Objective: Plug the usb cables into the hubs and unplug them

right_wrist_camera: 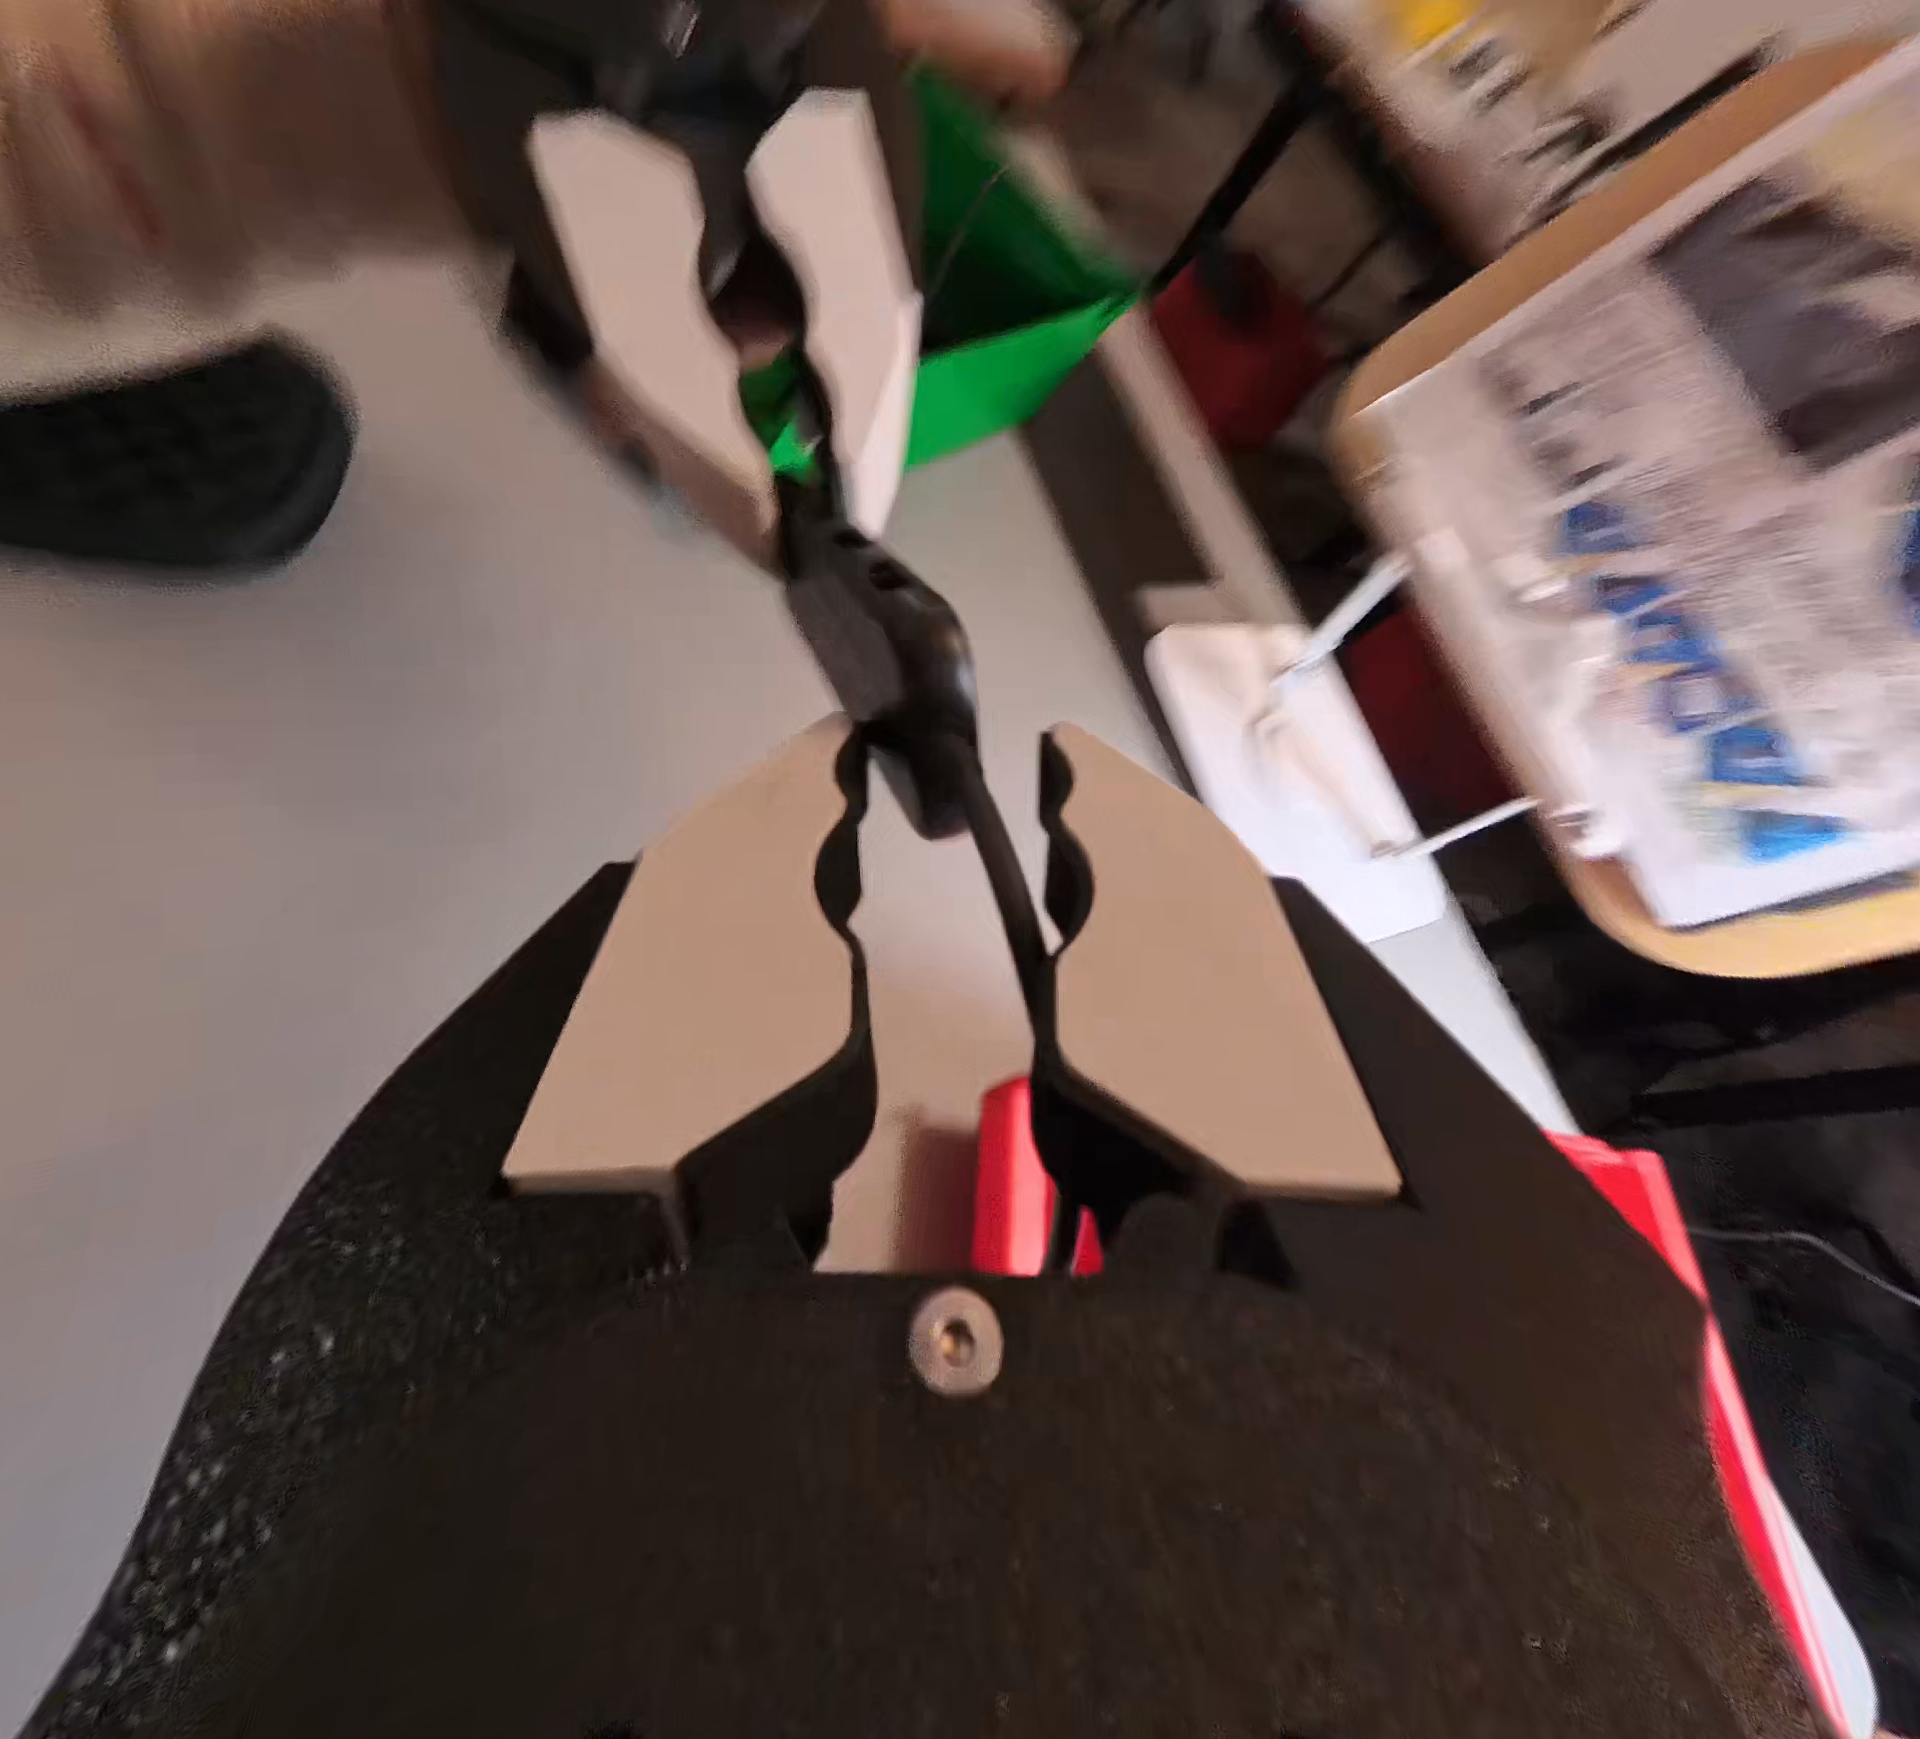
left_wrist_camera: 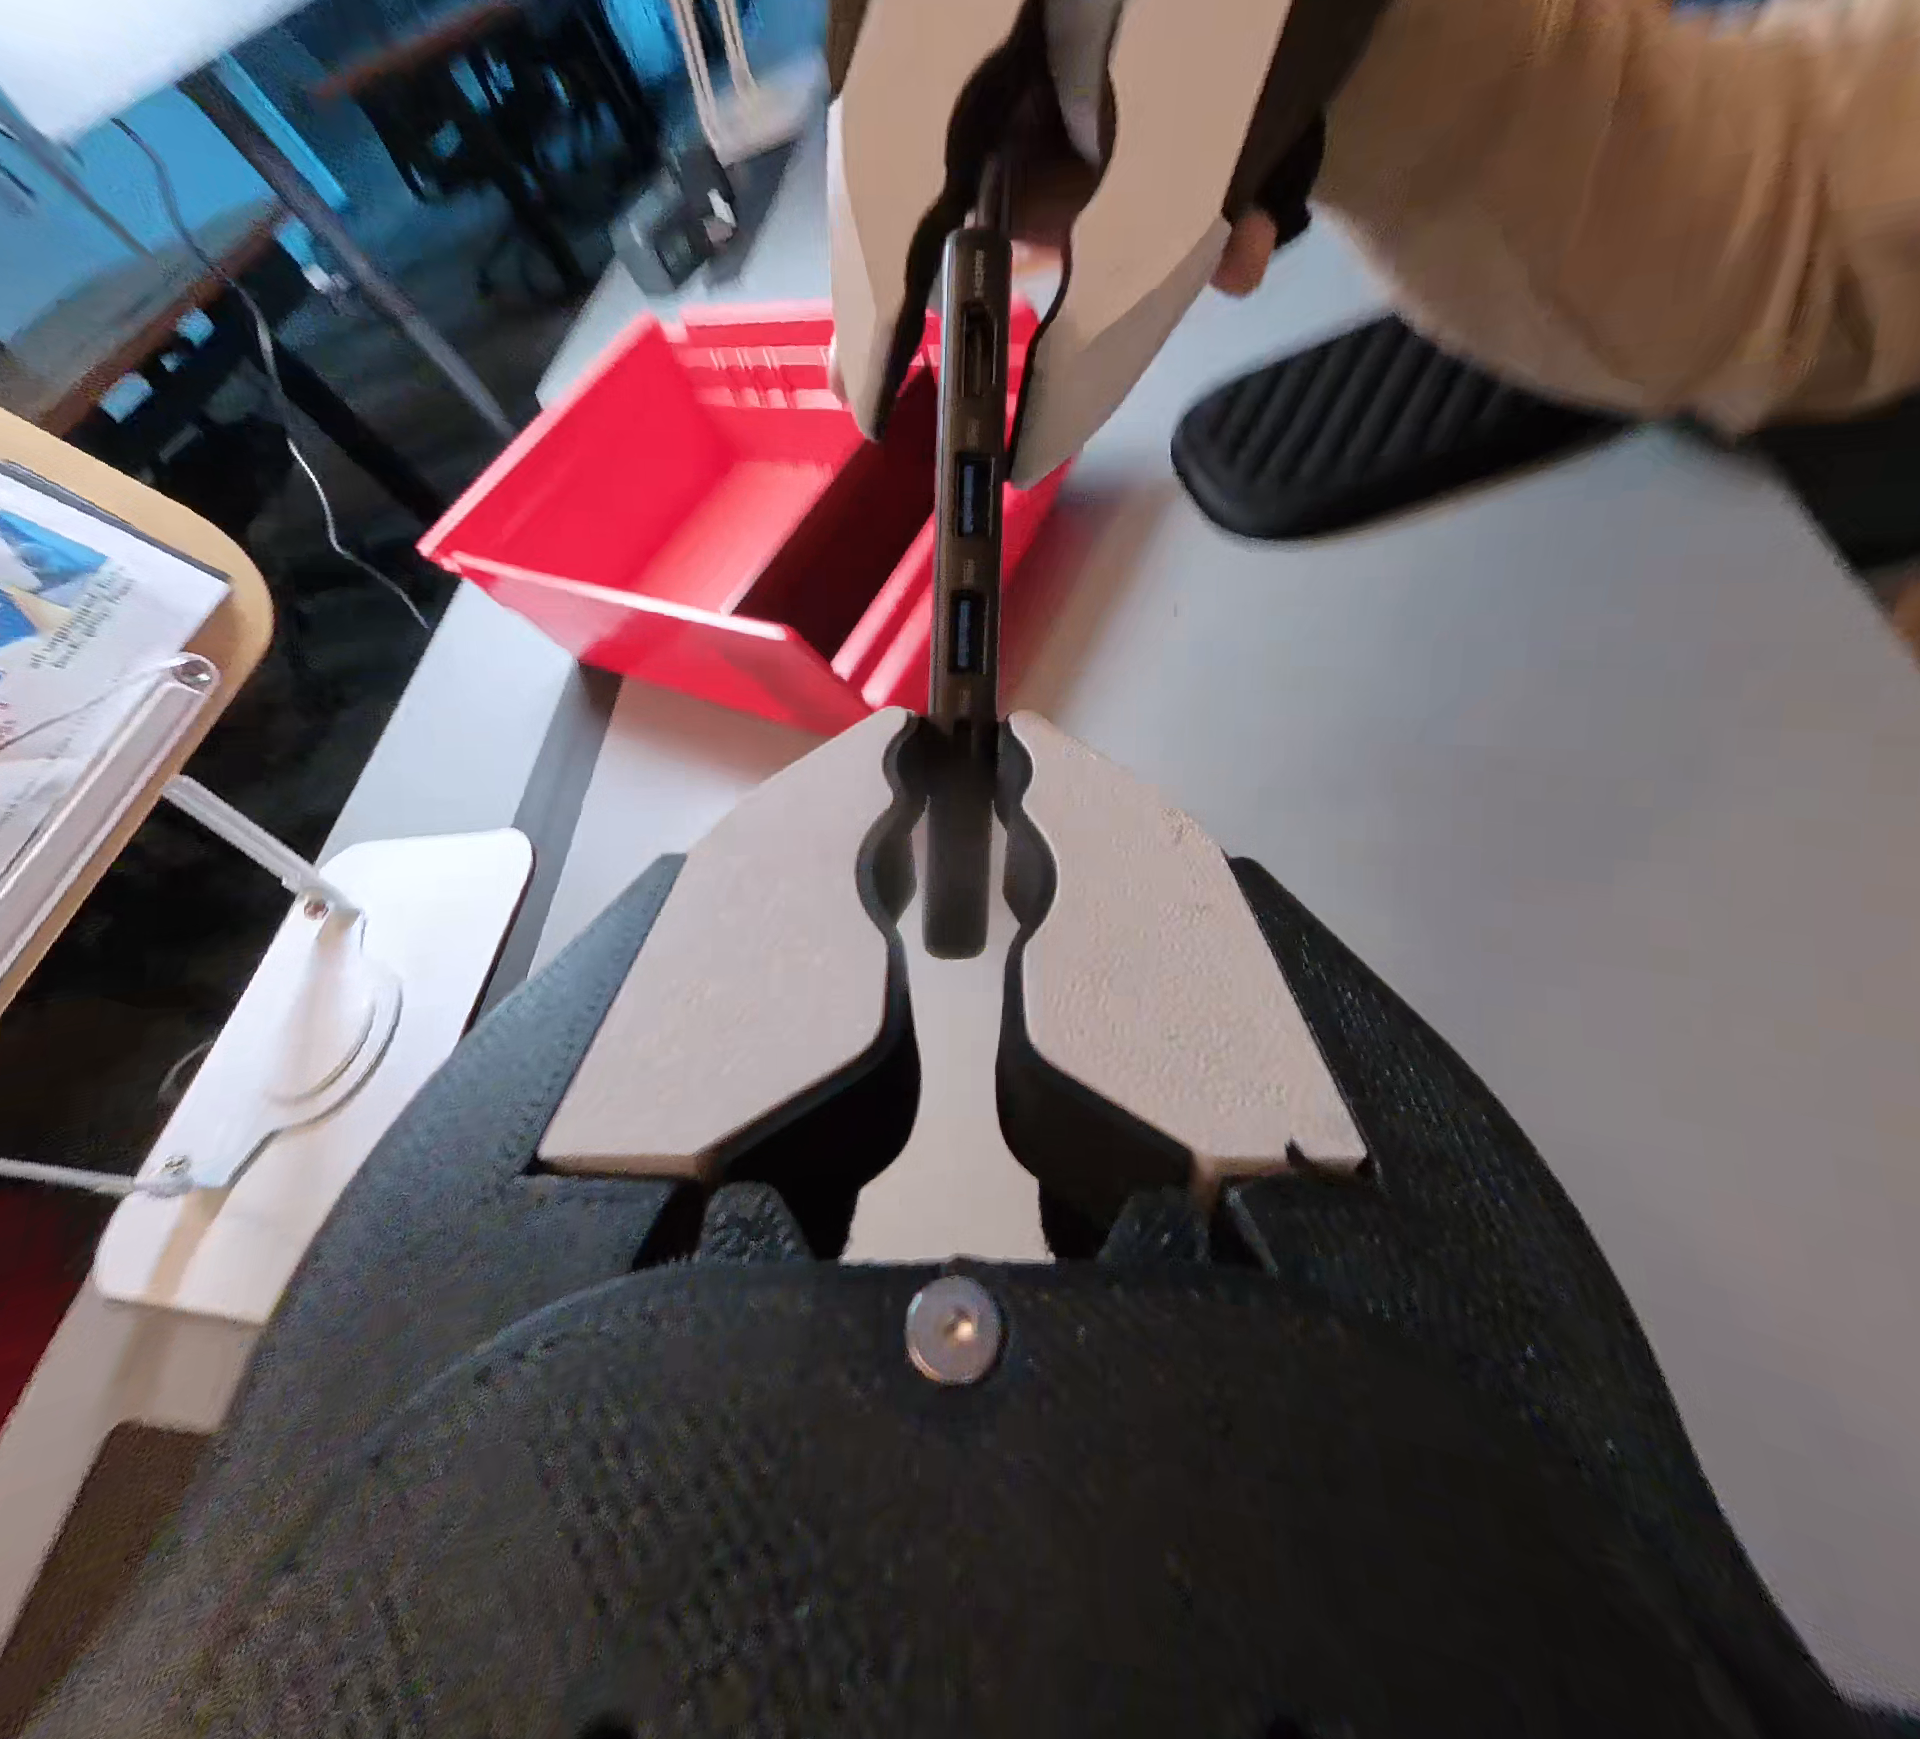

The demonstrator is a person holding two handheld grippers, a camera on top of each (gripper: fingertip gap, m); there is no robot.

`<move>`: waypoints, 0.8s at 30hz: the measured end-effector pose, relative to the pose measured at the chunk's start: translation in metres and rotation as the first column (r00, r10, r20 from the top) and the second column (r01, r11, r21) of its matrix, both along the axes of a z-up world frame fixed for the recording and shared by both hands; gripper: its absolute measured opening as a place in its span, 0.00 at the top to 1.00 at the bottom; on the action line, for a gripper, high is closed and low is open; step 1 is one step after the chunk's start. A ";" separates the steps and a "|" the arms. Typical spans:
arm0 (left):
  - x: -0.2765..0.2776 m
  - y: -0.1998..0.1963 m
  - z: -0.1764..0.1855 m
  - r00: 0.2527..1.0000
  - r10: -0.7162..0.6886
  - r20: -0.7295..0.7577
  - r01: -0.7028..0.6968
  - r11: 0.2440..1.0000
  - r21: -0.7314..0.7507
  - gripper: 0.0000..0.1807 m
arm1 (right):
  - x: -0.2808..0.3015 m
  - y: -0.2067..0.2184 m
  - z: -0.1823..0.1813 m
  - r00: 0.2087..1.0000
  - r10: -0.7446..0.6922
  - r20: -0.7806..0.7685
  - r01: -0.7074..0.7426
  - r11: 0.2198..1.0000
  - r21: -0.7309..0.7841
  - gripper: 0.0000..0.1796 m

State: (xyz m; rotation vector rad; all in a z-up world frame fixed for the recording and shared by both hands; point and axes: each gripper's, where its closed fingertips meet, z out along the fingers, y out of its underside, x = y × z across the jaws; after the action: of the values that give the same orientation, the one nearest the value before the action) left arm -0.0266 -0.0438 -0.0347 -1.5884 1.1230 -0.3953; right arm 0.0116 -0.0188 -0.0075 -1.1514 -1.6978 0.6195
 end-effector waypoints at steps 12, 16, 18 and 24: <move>-0.057 0.010 0.079 0.751 0.041 0.659 -0.085 0.996 0.036 0.93 | 0.004 -0.045 0.092 0.879 0.028 -0.476 -0.049 0.998 -0.032 0.84; -0.033 -0.019 0.102 0.660 -0.176 0.730 0.085 0.983 0.160 0.93 | -0.029 -0.038 0.048 0.934 0.028 -0.357 -0.086 0.985 -0.148 0.76; -0.015 -0.029 0.103 0.636 -0.248 0.730 0.169 0.969 0.181 0.93 | -0.032 -0.041 0.046 0.924 0.054 -0.378 -0.134 0.973 -0.189 0.75; 0.028 -0.024 0.069 0.689 -0.267 0.674 0.281 0.955 0.091 0.93 | -0.019 -0.043 0.055 0.916 0.094 -0.391 -0.192 0.957 -0.219 0.86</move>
State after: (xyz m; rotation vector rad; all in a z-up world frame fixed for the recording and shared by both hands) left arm 0.0019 -0.0676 0.0343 -1.1150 0.7609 -1.1025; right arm -0.0079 -0.0618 0.0476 -1.0042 -1.4043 1.1053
